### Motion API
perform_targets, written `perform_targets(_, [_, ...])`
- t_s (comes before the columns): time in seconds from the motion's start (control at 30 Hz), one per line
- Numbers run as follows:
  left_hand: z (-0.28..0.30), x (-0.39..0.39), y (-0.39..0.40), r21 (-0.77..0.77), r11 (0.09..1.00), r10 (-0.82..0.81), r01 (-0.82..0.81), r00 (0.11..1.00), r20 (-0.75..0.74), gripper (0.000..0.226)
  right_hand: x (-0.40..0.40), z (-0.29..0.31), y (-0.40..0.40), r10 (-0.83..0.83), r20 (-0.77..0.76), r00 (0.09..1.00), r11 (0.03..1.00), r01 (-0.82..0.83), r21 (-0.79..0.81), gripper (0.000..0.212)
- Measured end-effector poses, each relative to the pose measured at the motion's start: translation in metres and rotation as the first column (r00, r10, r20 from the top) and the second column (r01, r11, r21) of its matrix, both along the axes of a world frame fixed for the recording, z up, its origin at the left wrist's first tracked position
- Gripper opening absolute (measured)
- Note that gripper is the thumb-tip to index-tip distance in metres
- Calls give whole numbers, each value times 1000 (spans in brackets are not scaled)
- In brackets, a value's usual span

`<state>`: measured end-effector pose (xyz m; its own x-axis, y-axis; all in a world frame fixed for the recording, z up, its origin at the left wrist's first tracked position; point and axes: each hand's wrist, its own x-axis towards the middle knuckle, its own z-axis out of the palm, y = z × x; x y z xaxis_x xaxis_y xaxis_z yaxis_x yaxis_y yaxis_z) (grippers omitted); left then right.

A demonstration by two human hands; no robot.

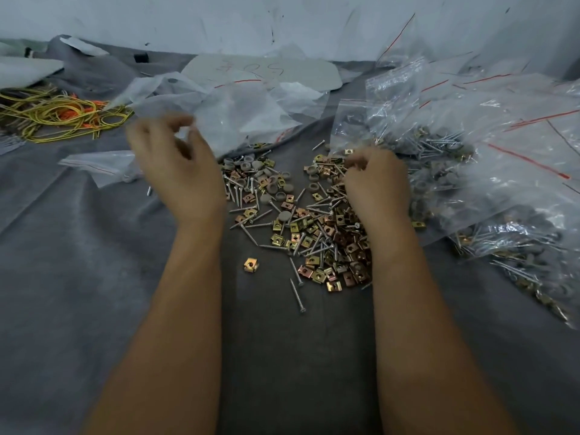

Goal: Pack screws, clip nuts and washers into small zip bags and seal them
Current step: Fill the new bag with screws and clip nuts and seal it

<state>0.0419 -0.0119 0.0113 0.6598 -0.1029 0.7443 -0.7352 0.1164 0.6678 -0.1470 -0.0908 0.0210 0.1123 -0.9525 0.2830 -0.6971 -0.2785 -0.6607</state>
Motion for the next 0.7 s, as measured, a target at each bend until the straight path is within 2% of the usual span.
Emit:
perform_targets(0.03, [-2,-2,-2,146,987,-58,59,998,-16,12,-4,-2,-3,-18,-153,988,999,23,36,32])
perform_targets(0.07, [-5,-5,-4,317,939,-123,134,991,-56,14,-7,-4,-5,-5,-262,965,996,28,84,33])
perform_targets(0.1, [-8,-10,-7,476,856,-175,200,980,-98,14,-9,-6,-6,22,-310,951,992,17,123,33])
perform_targets(0.17, [-12,-22,-13,669,692,-245,272,960,-137,10,-11,-7,-8,69,-268,961,991,-35,130,31])
perform_targets(0.2, [-13,-27,-15,711,646,-261,277,956,-135,10,-10,-7,-7,87,-219,972,992,-64,112,31])
perform_targets(0.3, [-15,-35,-17,741,630,-241,233,965,-99,17,-7,-7,-4,127,-117,985,991,-123,44,30])
perform_targets(0.47, [-16,-34,-18,733,634,-219,247,966,-136,17,0,-8,-2,116,-32,993,993,-117,-26,27])
perform_targets(0.6, [-15,-34,-19,706,640,-247,303,951,-184,6,2,-7,0,124,-37,992,992,-125,-30,27])
perform_targets(0.7, [-16,-33,-19,660,670,-243,339,941,-236,9,2,-4,0,156,77,985,988,-155,-17,34])
